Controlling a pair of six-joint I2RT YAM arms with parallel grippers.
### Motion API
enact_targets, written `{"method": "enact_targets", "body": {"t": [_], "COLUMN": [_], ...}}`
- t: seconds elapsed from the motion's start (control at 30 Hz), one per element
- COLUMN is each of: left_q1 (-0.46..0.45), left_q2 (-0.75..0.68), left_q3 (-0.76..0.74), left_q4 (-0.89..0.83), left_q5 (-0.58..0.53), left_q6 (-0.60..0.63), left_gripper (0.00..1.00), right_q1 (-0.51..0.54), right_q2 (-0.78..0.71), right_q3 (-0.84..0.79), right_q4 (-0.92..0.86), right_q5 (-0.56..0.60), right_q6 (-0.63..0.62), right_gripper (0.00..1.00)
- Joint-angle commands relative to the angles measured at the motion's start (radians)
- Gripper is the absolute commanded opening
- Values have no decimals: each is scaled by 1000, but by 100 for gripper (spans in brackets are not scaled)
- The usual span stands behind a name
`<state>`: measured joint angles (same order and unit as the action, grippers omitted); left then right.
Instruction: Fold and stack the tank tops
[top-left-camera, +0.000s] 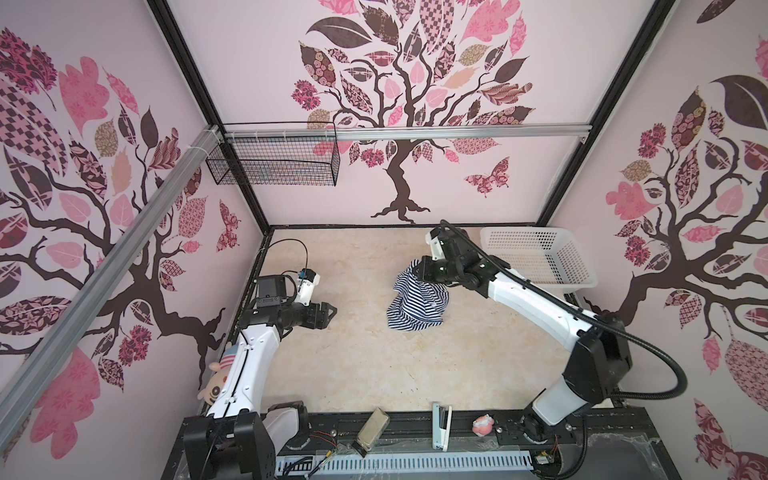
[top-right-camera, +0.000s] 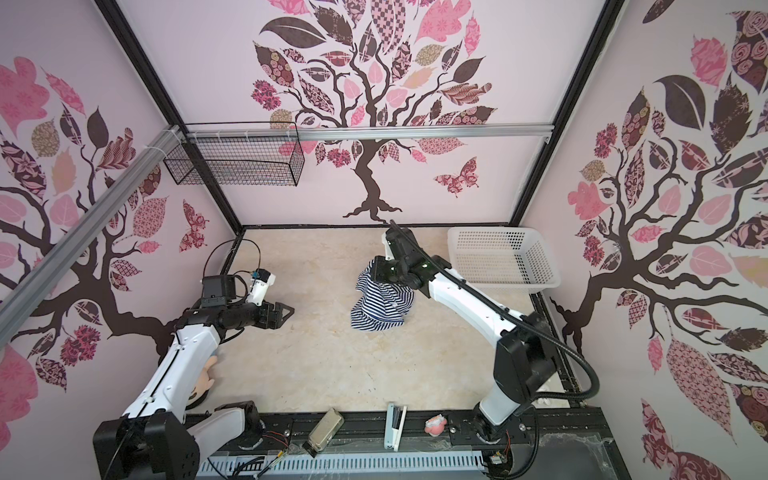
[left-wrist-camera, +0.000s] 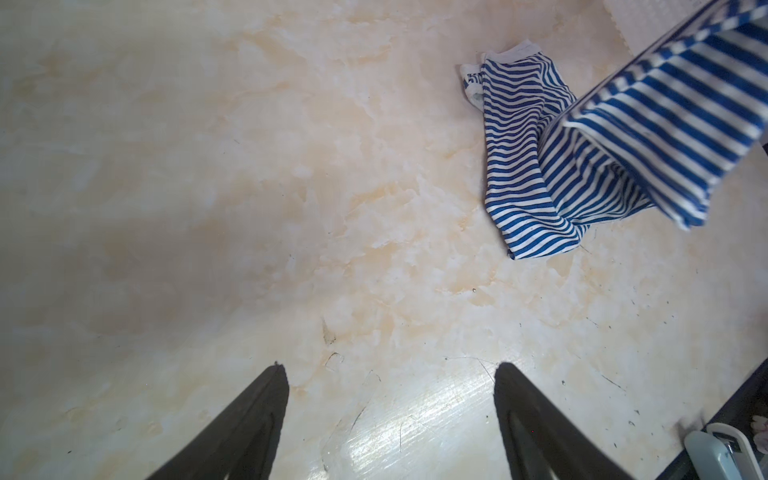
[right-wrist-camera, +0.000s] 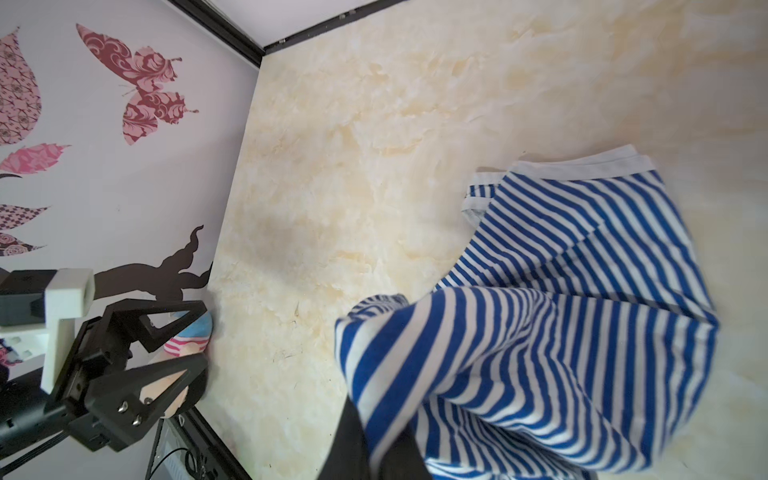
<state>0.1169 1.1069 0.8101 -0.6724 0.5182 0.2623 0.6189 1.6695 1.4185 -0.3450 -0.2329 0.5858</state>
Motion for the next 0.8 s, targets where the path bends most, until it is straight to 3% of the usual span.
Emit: {"method": "enact_targets", "body": {"t": [0.0, 0.17, 0.2, 0.23, 0.3, 0.4, 0.5, 0.53, 0.77], "left_q1": [-6, -30, -39, -46, -69, -103, -109, -111, -127], "left_q2": [-27, -14, -5, 4, 23, 57, 91, 107, 347], "left_q3": [14, 29, 30, 35, 37, 38, 33, 35, 169], "left_q4": [-30, -29, -29, -28, -24, -8, 37, 56, 44], "left_q5": [65, 78, 72, 69, 58, 26, 8, -4, -41], "left_q6": [18, 5, 3, 3, -1, 0, -19, -25, -30], "left_gripper": [83, 84, 85, 85, 85, 86, 86, 87, 86], "right_q1": [60, 81, 81, 81, 81, 81, 82, 81, 81], "right_q2": [111, 310, 343, 370, 404, 377, 285, 247, 34], "right_q3": [144, 333, 359, 377, 413, 410, 334, 305, 62], "right_q4": [32, -46, -59, -65, -94, -124, -121, -122, -136], "right_q5": [-72, -50, -43, -42, -46, -28, 28, 46, 113], "right_q6": [19, 35, 32, 31, 21, 2, -12, -14, 13], "right_gripper": [0, 0, 6, 21, 40, 53, 81, 87, 87]}}
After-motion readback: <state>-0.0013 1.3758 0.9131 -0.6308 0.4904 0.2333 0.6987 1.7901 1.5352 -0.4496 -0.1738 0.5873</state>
